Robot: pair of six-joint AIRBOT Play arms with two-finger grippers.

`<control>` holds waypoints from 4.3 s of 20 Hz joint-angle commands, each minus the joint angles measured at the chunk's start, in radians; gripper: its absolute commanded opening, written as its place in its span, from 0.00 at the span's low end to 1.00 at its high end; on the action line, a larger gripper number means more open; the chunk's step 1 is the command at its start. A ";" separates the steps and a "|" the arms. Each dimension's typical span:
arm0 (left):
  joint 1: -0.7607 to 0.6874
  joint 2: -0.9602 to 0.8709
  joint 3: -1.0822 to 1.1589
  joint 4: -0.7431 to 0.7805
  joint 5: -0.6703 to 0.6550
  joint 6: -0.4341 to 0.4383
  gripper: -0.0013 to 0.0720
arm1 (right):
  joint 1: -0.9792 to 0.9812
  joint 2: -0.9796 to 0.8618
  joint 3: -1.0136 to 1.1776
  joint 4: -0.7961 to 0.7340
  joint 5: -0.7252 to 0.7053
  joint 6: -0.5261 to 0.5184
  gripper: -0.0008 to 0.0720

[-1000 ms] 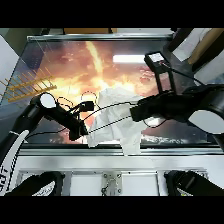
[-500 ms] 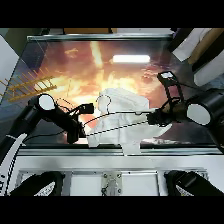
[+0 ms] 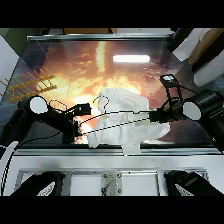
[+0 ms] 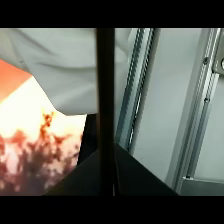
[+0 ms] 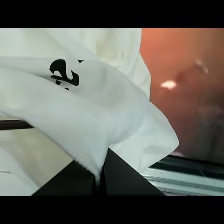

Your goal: Fold the clothes and pants, and hang the long-sleeved shirts on hangers.

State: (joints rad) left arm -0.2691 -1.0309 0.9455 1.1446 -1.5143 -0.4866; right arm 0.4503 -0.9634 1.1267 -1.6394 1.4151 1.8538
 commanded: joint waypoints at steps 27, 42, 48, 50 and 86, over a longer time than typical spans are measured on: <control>-0.001 -0.136 0.000 0.031 0.000 0.000 0.03 | 0.063 -0.130 0.005 -0.027 0.020 0.088 0.34; -0.076 -0.147 0.000 -0.126 0.217 0.334 0.03 | 0.063 -0.095 0.241 -0.103 0.261 -0.027 0.03; -0.076 -0.148 0.000 -0.129 0.241 0.332 0.03 | 0.167 -0.095 0.300 -0.095 0.248 -0.044 0.03; -0.076 -0.148 0.000 -0.132 0.241 0.306 0.03 | 0.219 -0.095 0.315 -0.092 0.245 -0.013 0.03; -0.076 -0.147 0.000 -0.179 0.231 0.288 0.03 | 0.463 -0.194 0.317 0.099 -0.283 0.158 0.04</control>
State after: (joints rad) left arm -0.3447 -1.1793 0.9447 0.9718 -1.2850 -0.1997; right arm 0.9127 -1.1526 1.4441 -1.5612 1.1355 2.0205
